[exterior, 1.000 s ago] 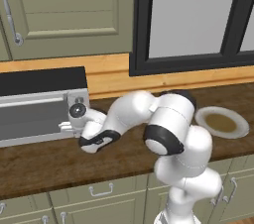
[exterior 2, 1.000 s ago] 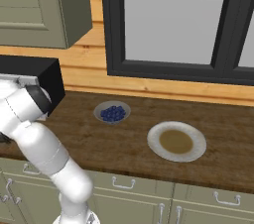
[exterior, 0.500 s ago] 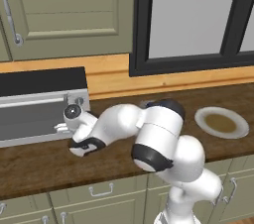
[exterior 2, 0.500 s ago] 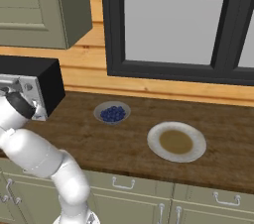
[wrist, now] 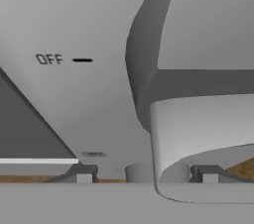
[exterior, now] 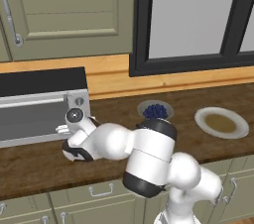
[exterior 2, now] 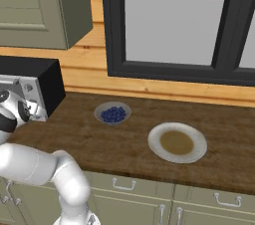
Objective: Pick up the kebab skewer and baguette bread, and place them inside the toaster oven. Close the toaster oven door and start by setting the timer.
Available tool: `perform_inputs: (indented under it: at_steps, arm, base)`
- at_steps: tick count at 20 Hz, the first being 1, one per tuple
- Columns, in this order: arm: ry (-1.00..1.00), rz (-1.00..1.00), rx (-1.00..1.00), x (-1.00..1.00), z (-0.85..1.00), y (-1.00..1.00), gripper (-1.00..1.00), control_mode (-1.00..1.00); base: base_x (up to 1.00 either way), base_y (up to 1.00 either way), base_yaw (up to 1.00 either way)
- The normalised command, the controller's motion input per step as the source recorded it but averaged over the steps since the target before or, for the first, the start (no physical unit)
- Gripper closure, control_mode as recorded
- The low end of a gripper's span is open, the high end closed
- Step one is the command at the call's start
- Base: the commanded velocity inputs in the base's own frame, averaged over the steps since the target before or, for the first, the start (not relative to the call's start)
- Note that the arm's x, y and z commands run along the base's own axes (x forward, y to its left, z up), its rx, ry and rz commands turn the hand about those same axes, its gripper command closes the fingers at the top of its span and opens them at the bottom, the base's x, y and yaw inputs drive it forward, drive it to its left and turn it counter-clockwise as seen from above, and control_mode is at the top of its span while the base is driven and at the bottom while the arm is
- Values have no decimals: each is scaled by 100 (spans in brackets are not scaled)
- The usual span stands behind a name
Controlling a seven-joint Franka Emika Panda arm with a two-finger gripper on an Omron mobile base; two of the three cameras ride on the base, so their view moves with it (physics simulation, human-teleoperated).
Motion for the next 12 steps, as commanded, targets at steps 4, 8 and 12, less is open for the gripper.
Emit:
perform_inputs:
  at_steps: [4, 8, 12]
  arm:
    - [-2, -4, 0, 0, -16, -13, 100, -100]
    - [-2, -6, 0, 0, -7, -16, 100, -100]
    - [-1, -11, 8, 0, -1, -30, 100, -100]
  base:
    - [0, 0, 0]
    - [0, 0, 0]
    - [0, 0, 0]
